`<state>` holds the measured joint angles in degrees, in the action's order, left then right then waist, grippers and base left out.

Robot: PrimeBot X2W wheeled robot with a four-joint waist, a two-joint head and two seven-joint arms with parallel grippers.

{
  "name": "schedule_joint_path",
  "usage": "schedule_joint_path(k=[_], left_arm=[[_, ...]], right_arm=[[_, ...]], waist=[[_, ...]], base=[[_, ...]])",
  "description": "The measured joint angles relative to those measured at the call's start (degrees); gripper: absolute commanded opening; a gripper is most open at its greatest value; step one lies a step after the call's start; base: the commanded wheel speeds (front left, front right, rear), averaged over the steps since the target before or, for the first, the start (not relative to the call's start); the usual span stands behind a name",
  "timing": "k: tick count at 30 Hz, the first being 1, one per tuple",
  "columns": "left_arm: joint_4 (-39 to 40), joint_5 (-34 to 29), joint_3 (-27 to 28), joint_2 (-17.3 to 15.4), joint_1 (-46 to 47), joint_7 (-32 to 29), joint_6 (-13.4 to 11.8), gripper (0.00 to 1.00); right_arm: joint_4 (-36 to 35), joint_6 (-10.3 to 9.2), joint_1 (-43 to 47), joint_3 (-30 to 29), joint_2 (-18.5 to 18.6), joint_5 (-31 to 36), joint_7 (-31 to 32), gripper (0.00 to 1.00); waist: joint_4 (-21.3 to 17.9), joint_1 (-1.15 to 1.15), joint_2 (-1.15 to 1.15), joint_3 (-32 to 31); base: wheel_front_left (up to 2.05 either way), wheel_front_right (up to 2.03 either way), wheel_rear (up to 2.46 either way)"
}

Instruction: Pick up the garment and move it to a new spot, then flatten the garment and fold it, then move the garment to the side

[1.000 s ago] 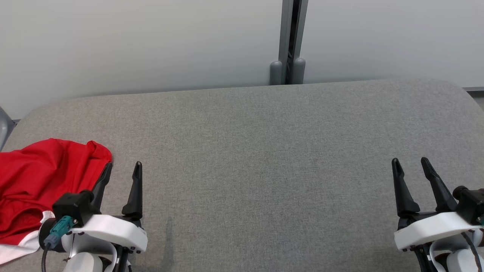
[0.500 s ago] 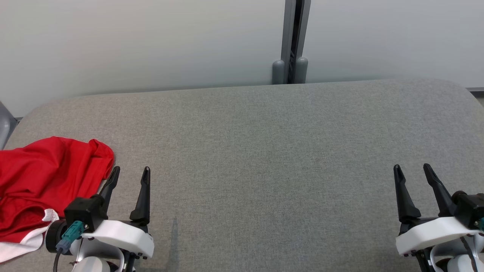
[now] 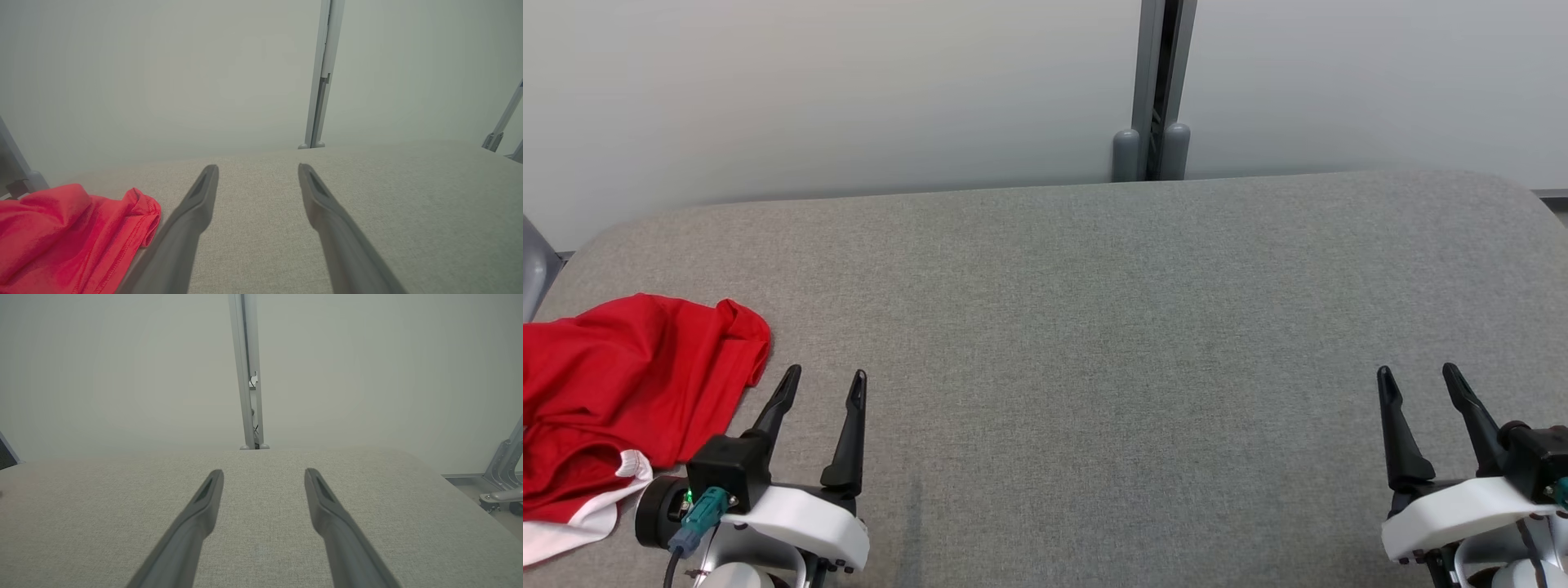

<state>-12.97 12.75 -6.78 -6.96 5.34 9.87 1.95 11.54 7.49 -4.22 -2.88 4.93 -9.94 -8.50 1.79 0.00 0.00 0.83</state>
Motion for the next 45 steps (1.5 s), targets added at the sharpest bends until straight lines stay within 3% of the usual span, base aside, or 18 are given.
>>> schedule_joint_path(k=[32, 45], left_arm=[[0.3, 2.6, -0.1, 0.2, -0.5, -1.3, -1.0, 1.0], [-0.1, 4.0, 1.0, 0.0, 0.1, -0.3, -2.3, 1.0]], right_arm=[[0.4, 0.0, 0.1, 0.1, 0.6, -2.3, -1.1, 1.0], [-1.9, 0.0, 0.3, 0.6, 0.8, -2.0, -0.6, 1.0]], waist=[[1.2, 0.0, 0.0, -0.3], [8.4, 0.0, 0.0, -0.5]], base=[[0.0, 0.0, 0.0], [0.0, 0.0, 0.0]])
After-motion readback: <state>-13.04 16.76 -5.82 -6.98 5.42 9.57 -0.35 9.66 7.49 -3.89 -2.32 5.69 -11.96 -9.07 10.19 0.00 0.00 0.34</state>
